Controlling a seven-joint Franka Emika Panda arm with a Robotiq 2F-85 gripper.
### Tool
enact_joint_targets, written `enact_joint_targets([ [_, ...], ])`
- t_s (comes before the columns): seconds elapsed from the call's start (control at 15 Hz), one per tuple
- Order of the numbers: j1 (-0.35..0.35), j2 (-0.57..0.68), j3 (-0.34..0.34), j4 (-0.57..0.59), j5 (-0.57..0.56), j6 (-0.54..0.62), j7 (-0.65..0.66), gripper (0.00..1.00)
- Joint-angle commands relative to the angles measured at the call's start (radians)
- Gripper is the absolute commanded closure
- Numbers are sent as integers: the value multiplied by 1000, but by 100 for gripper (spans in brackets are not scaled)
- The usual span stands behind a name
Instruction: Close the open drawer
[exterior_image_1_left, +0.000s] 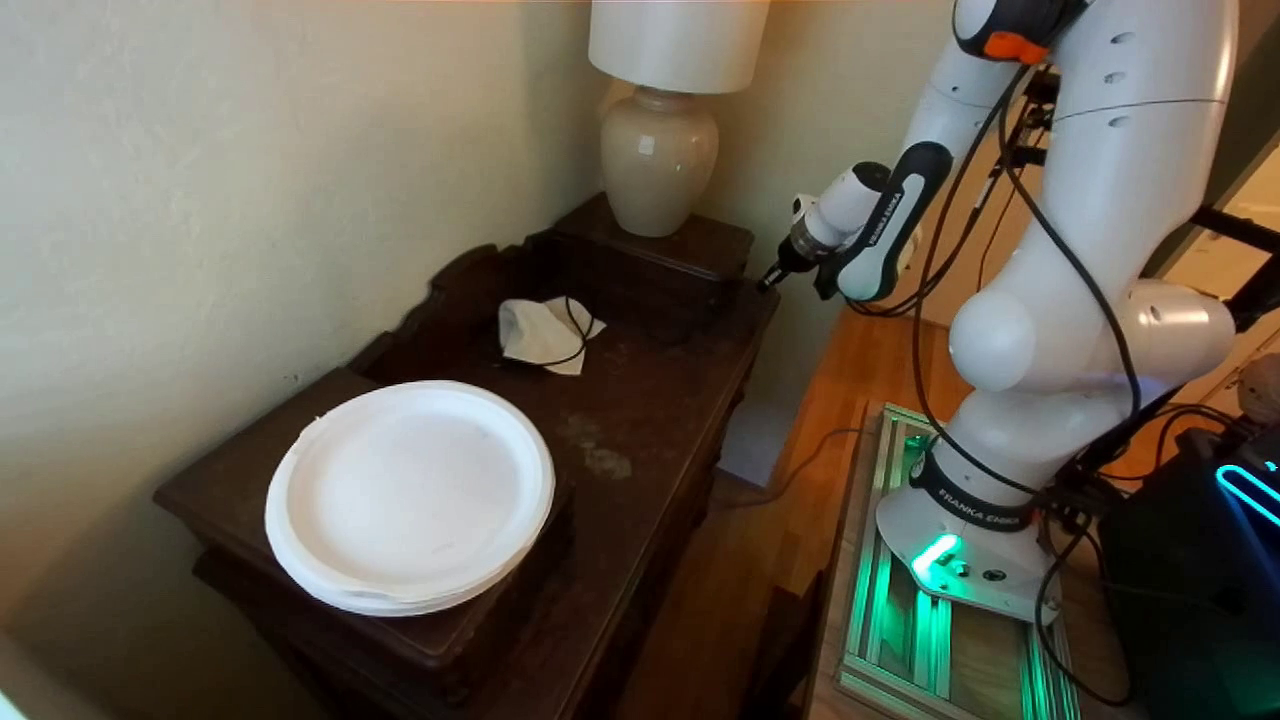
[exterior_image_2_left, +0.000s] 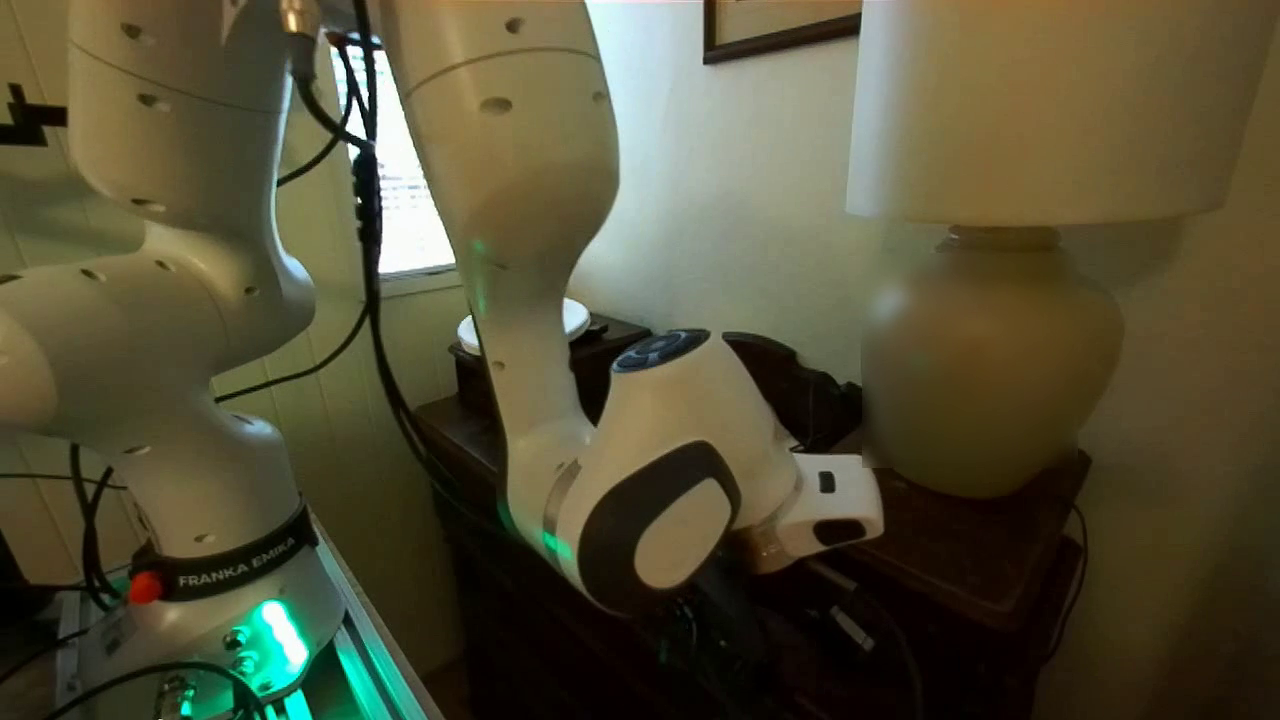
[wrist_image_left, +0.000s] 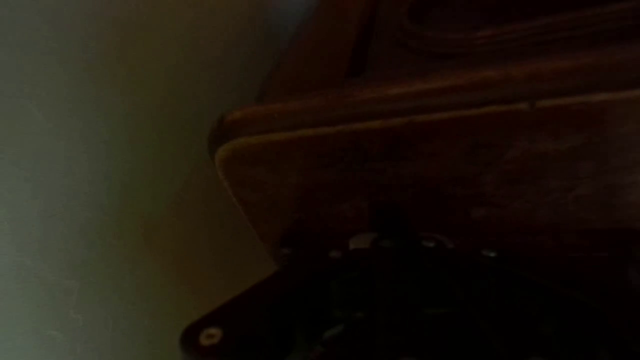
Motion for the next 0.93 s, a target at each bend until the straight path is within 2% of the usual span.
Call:
enact_joint_targets([
  [0.0, -102, -193, 88, -187, -145, -156, 69, 98],
  [0.07, -147, -228, 131, -235, -187, -197, 73, 72],
  [0.13, -214, -244, 204, -293, -210, -217, 71, 71],
  [0.27, -285, -303, 283, -391, -161, -275, 50, 59],
  [0.33, -337, -294, 335, -425, -130, -267, 20, 51],
  [0.47, -411, -207, 411, -361, -185, -293, 92, 37],
  [0.8, -578, -221, 595, -358, -88, -374, 76, 2],
  [0.87, -621, -204, 646, -356, -52, -387, 52, 1],
])
